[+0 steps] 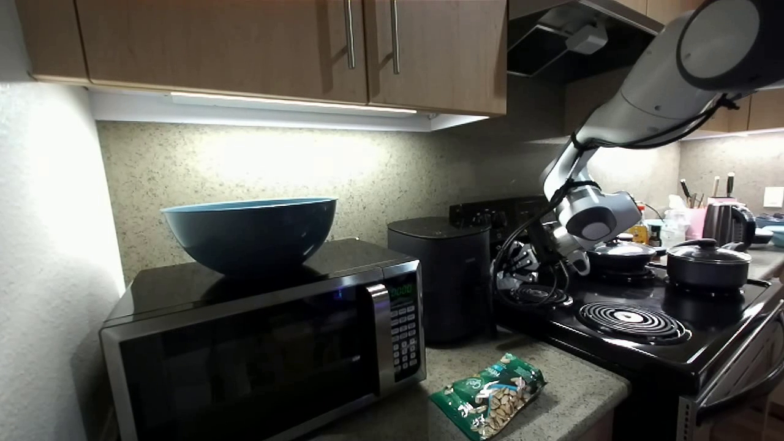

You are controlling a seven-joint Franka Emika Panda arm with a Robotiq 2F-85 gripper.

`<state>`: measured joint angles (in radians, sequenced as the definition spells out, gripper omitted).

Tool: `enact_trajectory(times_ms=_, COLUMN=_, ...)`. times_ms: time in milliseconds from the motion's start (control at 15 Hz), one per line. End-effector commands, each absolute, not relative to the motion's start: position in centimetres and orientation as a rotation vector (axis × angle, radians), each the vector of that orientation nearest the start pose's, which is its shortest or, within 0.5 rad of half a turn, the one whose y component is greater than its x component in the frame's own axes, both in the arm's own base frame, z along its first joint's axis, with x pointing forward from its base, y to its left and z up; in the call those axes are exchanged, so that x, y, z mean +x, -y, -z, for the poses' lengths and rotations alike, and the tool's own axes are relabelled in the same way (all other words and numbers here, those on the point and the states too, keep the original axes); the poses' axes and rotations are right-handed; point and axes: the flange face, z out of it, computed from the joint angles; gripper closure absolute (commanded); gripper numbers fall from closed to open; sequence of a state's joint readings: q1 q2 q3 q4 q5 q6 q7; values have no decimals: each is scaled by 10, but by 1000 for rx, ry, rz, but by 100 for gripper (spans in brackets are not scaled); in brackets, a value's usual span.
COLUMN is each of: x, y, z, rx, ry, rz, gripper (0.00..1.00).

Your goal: Use the tissue to wipe the airfryer

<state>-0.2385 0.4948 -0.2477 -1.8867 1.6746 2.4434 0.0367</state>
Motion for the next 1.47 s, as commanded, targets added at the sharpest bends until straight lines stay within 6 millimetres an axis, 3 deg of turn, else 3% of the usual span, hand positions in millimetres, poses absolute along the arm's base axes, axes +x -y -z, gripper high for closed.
enact_trajectory(times_ms=0, x=580, y=296, z=-250, rx=-1346, ry=-1818, rz=326, gripper=97)
enact_trajectory(times_ms=200, x=585, y=293, z=-259, rx=-1340, ry=-1780, rz=338, gripper=97)
enact_trajectory(times_ms=533, x=588, y=282, z=-311, rx=-1261, ry=-1579, rz=424, gripper=97)
enact_trajectory(times_ms=867, x=577, y=295, z=-353, rx=-1143, ry=-1420, rz=491, gripper=98)
enact_trajectory(times_ms=1000, x=572, y=298, z=-361, rx=-1128, ry=-1412, rz=499, gripper=98)
enact_trajectory(times_ms=1200, x=565, y=305, z=-353, rx=-1235, ry=-1481, rz=567, gripper=97)
enact_trajectory(times_ms=1267, x=576, y=308, z=-356, rx=-1175, ry=-1466, rz=512, gripper=97)
enact_trajectory(times_ms=1400, x=576, y=308, z=-355, rx=-1181, ry=-1471, rz=518, gripper=97)
